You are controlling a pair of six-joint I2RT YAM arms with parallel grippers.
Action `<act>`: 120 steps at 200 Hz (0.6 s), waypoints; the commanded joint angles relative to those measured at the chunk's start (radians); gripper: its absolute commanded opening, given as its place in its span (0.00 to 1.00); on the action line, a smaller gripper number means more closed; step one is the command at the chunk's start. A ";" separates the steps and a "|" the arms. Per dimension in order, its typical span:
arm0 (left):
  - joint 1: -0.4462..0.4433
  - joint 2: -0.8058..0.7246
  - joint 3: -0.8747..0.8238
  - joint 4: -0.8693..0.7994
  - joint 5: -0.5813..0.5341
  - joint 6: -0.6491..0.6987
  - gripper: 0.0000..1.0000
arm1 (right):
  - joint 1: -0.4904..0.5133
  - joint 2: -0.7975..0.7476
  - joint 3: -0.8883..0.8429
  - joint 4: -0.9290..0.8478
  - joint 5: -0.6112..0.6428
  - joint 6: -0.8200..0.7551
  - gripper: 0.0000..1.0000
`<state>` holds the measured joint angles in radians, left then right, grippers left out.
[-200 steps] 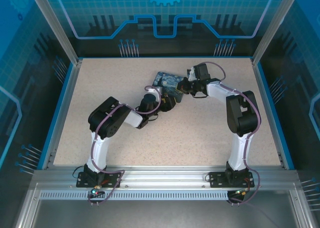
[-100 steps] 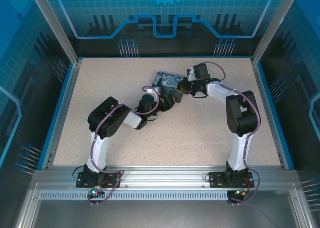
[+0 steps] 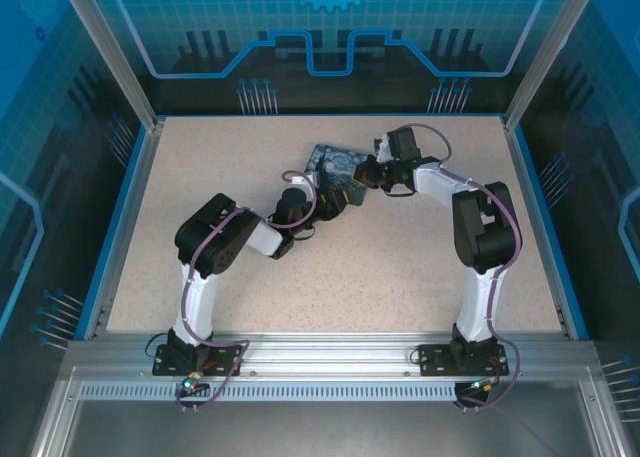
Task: Unlock the padlock with the key
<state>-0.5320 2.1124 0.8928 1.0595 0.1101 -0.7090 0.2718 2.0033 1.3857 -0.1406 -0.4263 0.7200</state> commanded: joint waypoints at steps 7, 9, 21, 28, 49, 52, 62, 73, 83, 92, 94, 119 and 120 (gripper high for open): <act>0.009 0.004 0.031 0.026 0.009 -0.007 0.60 | -0.012 0.045 -0.002 -0.062 0.000 -0.019 0.00; 0.009 0.006 0.031 0.025 0.010 -0.009 0.60 | -0.012 0.045 -0.002 -0.062 0.000 -0.018 0.00; 0.008 0.014 0.027 0.026 0.008 -0.016 0.62 | -0.012 0.047 0.000 -0.060 -0.001 -0.016 0.00; 0.008 0.018 0.022 0.029 0.006 -0.019 0.63 | -0.012 0.046 0.002 -0.062 -0.002 -0.016 0.00; 0.008 0.024 0.010 0.025 -0.005 -0.020 0.65 | -0.012 0.045 0.009 -0.067 -0.001 -0.018 0.00; 0.008 0.024 0.009 0.022 -0.006 -0.020 0.65 | -0.013 0.045 0.010 -0.069 -0.002 -0.018 0.00; 0.007 0.024 0.007 0.009 -0.012 -0.018 0.66 | -0.013 0.045 0.013 -0.070 -0.002 -0.017 0.00; 0.009 0.026 0.005 0.004 -0.022 -0.015 0.67 | -0.013 0.045 0.014 -0.071 -0.001 -0.018 0.00; 0.008 0.028 0.005 -0.007 -0.030 -0.014 0.67 | -0.012 0.044 0.015 -0.071 0.000 -0.017 0.00; 0.008 0.030 0.009 -0.019 -0.036 -0.010 0.66 | -0.011 0.043 0.016 -0.070 -0.001 -0.016 0.00; 0.009 0.030 0.011 -0.023 -0.039 -0.010 0.66 | -0.012 0.044 0.016 -0.070 -0.001 -0.016 0.00; 0.009 0.038 0.017 -0.041 -0.056 -0.006 0.66 | -0.012 0.042 0.016 -0.070 -0.002 -0.016 0.00; 0.009 0.038 0.018 -0.041 -0.056 -0.005 0.66 | -0.012 0.042 0.016 -0.071 -0.003 -0.016 0.00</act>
<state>-0.5316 2.1277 0.8951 1.0332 0.0826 -0.7246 0.2710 2.0064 1.3899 -0.1425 -0.4282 0.7200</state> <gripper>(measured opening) 0.660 0.063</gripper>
